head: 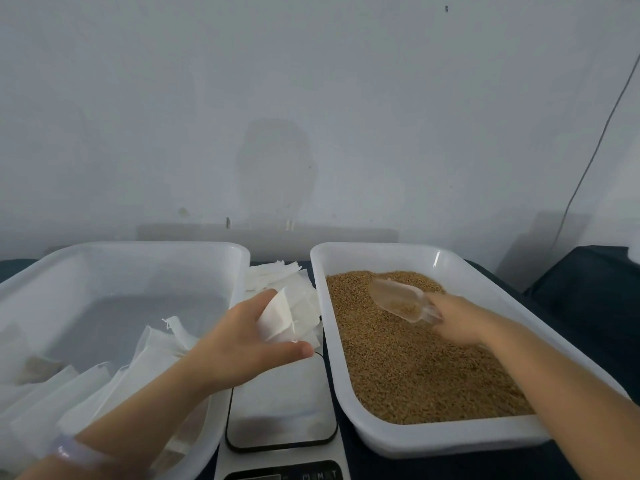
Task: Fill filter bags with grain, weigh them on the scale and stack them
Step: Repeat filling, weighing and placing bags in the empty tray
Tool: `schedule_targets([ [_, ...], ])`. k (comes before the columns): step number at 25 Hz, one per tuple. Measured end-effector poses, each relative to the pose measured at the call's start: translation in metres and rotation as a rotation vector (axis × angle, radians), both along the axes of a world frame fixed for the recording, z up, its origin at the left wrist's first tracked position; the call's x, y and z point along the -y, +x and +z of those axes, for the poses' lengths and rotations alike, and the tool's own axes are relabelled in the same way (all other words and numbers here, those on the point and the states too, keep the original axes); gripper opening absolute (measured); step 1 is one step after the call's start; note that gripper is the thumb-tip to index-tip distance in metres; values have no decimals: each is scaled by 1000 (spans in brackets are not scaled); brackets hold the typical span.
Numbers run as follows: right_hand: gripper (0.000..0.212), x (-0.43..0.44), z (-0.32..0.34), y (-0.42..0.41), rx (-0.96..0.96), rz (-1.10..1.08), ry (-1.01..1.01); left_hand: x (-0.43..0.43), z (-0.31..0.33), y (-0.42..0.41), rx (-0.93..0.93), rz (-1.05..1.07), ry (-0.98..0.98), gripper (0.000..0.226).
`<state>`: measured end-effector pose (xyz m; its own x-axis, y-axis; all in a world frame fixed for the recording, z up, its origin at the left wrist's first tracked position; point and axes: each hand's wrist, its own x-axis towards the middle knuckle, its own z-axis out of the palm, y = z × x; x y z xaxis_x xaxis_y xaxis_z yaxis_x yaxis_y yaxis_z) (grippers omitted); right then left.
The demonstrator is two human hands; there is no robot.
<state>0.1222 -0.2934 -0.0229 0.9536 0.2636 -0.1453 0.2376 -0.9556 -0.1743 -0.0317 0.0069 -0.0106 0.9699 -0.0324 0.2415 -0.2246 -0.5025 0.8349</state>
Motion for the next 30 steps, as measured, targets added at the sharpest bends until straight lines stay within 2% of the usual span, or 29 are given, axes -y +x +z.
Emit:
schedule_targets([
  [2, 43, -14, -7, 11, 47, 36, 25, -1, -1, -1, -5, -4, -9, 45],
  [6, 32, -35, -8, 30, 280, -2, 1, -2, -3, 0, -1, -5, 10, 47],
  [8, 30, -45, -6, 34, 329, -11, 5, -3, -4, 1, -4, 0, 0, 44],
  [11, 14, -61, -12, 37, 249, 60, -34, -4, -5, 1, -7, 0, -1, 41],
  [12, 15, -63, -13, 38, 179, 89, -7, -4, -6, 1, -4, 2, -6, 38],
  [14, 31, -57, -8, 37, 34, 139, 45, -3, -5, 1, -2, -10, -39, 28],
  [16, 43, -41, 2, 32, -82, 163, 81, -2, -5, 1, -13, -21, -55, 27],
  [20, 39, -15, 13, 14, -230, 179, 48, -3, -6, 2, -9, -22, -43, 38],
  [24, 30, -14, 4, -11, -175, 202, -51, -2, -5, 1, -1, -36, -61, 45],
  [30, 24, 12, 9, -33, -58, 180, -28, -1, -6, 0, -30, -22, -109, 42],
])
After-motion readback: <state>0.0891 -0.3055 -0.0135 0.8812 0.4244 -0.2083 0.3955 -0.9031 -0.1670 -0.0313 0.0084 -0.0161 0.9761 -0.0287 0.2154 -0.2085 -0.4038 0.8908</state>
